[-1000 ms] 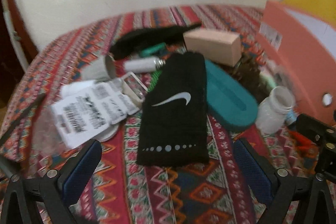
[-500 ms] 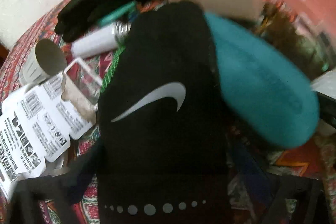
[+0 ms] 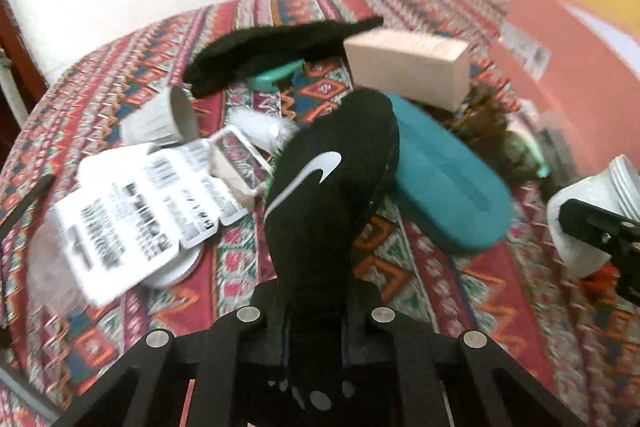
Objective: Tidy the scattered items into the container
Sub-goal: 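Grasp the black glove with the left gripper while the right grasps the white jar, then carry glove and jar over the pink box and open both grippers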
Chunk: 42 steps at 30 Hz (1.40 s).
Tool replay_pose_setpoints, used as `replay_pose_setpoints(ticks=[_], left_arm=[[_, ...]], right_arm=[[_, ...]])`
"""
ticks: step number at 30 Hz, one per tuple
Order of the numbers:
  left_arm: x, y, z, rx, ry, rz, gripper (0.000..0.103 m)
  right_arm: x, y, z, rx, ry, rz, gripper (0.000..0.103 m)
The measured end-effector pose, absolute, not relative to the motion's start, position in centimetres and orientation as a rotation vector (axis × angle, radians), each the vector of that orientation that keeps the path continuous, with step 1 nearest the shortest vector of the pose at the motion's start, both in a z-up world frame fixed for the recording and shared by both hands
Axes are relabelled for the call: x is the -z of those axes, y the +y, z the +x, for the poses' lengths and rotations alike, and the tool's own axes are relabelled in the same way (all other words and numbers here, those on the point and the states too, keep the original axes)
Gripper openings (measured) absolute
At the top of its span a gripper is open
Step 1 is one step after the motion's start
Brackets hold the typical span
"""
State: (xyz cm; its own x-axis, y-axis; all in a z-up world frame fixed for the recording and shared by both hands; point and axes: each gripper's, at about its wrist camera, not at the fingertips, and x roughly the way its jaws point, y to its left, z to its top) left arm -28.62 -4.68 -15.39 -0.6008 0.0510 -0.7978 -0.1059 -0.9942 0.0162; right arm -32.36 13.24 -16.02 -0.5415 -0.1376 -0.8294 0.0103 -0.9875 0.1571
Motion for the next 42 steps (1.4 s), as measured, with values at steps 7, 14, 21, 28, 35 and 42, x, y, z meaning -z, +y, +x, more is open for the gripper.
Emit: replay_pose_setpoints(ticks=[7,14,21,28,35,42], left_arm=[[10.2,-5.4,-23.0,-2.763,0.063,-1.232,0.010],[5.1,-5.3,-16.9,-2.821,0.042,-1.078,0.010],[0.3,-4.1,-10.6,-2.863,0.049,-0.906,0.010],[-3.7,-1.5,-6.2,-2.857,0.097,-0.743,0.010],[-7.3,2.6,-4.1,-2.801,0.142,-0.586,0.010],[-9.2,8.4,-6.1,-2.695,0.175,-0.512,0.011]], right_arm=[[11.5,12.0,-25.8,2.648,-0.158,1.347,0.057],[6.8,11.0,-18.9,2.633,-0.123,1.212,0.057],[2.3,10.3,-12.8,2.638,-0.094,1.057,0.057],[-1.7,11.5,-7.6,2.673,-0.097,0.921,0.057],[-5.8,14.7,-3.5,2.782,-0.108,0.773,0.057],[-8.1,19.7,-3.5,2.921,-0.151,0.668,0.057]])
